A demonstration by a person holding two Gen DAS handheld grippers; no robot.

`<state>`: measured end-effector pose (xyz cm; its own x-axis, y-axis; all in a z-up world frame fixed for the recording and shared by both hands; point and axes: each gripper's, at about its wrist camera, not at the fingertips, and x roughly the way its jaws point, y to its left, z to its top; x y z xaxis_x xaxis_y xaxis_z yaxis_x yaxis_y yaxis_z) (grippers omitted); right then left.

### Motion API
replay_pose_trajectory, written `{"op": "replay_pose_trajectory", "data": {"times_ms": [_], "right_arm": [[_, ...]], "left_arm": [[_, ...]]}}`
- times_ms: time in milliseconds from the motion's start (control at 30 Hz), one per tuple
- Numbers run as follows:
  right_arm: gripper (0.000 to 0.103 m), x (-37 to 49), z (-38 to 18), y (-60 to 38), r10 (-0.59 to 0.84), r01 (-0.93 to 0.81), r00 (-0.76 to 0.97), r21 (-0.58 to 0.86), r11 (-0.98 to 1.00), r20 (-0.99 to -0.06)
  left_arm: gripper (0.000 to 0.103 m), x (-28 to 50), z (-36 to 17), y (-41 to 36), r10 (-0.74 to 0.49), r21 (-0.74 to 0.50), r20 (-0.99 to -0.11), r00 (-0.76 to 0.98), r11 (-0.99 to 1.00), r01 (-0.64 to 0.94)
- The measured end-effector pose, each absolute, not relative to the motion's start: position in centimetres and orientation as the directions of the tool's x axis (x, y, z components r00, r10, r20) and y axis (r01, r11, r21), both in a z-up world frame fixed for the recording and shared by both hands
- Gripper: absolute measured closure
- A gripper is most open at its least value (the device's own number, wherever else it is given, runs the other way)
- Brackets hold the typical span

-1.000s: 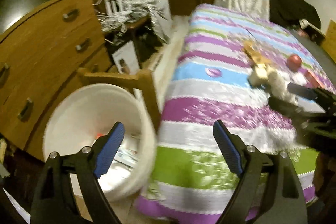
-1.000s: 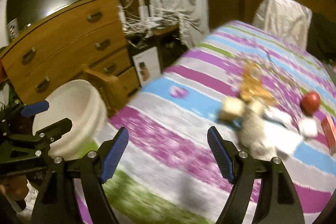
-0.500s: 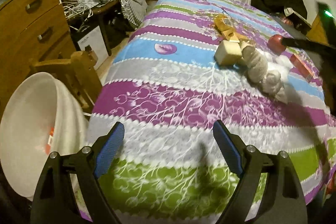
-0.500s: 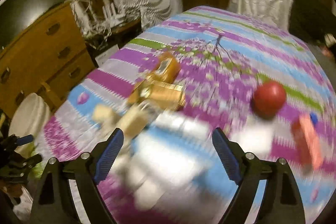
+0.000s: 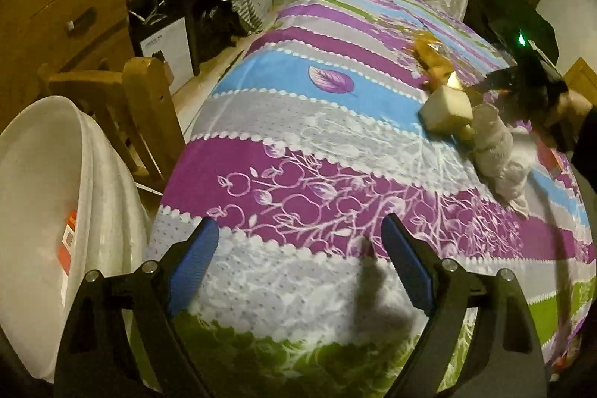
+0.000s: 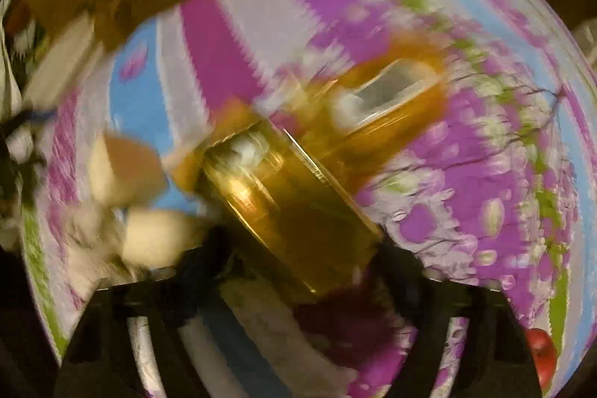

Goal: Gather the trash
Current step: 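Move both tools back toward the remaining items on the bed, then grasp the gold cigarette box with the right tool and lift it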

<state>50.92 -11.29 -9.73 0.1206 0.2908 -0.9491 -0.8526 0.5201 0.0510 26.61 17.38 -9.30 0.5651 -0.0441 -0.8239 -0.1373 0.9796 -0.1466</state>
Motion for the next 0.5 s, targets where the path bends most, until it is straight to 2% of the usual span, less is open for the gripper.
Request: {"op": "replay_pose_trajectory", "data": {"times_ms": [33,67,100,200,267,333,367,400,433,467,500], "right_arm": [[0.061,50.1,-9.0,-11.7,0.332,-0.845,0.112,0.086,0.527,-0.937],[0.099,48.8,-8.1,-12.2,0.384,-0.844,0.089,0.135,0.519,-0.919],[0.099,46.2,-6.8,-12.7,0.427,-0.857,0.100,0.141,0.496,-0.899],[0.099,38.9,-5.6,-14.1,0.407,-0.877,0.135,0.083,0.473,-0.903],[0.098,35.5,-4.9,-15.8,0.395,-0.860,0.213,0.021,0.510,-0.894],[0.098,33.8,-3.6,-17.8,0.427,-0.815,0.263,0.038,0.579,-0.865],[0.094,33.3,-2.4,-18.8,0.458,-0.791,0.300,0.050,0.610,-0.837],[0.077,33.1,-1.6,-19.2,0.469,-0.773,0.332,0.049,0.632,-0.818],[0.065,33.3,-0.8,-19.6,0.481,-0.749,0.369,0.052,0.660,-0.795],[0.033,33.8,0.1,-19.8,0.495,-0.725,0.406,0.059,0.686,-0.768],[0.022,34.1,0.5,-19.9,0.508,-0.718,0.425,0.064,0.693,-0.749]], "left_arm": [[0.017,26.7,-9.3,17.4,-0.043,-0.145,-0.823,0.566,0.980,-0.137],[0.017,26.7,-9.2,17.4,-0.043,-0.145,-0.822,0.568,0.980,-0.137],[0.017,26.6,-9.2,17.4,-0.045,-0.148,-0.820,0.570,0.980,-0.136],[0.016,26.4,-9.2,17.2,-0.051,-0.153,-0.817,0.574,0.980,-0.131],[0.015,26.1,-9.1,16.9,-0.050,-0.150,-0.816,0.576,0.981,-0.126],[0.015,25.6,-9.0,16.4,-0.058,-0.154,-0.814,0.578,0.981,-0.119],[0.014,25.5,-8.9,16.2,-0.062,-0.155,-0.814,0.577,0.981,-0.114],[0.014,25.2,-8.9,15.9,-0.064,-0.153,-0.814,0.577,0.982,-0.107],[0.013,24.9,-8.9,15.7,-0.065,-0.152,-0.814,0.577,0.983,-0.105],[0.012,24.8,-9.0,15.5,-0.063,-0.150,-0.815,0.576,0.983,-0.103],[0.012,24.5,-9.1,15.1,-0.056,-0.141,-0.816,0.575,0.985,-0.104]]}}
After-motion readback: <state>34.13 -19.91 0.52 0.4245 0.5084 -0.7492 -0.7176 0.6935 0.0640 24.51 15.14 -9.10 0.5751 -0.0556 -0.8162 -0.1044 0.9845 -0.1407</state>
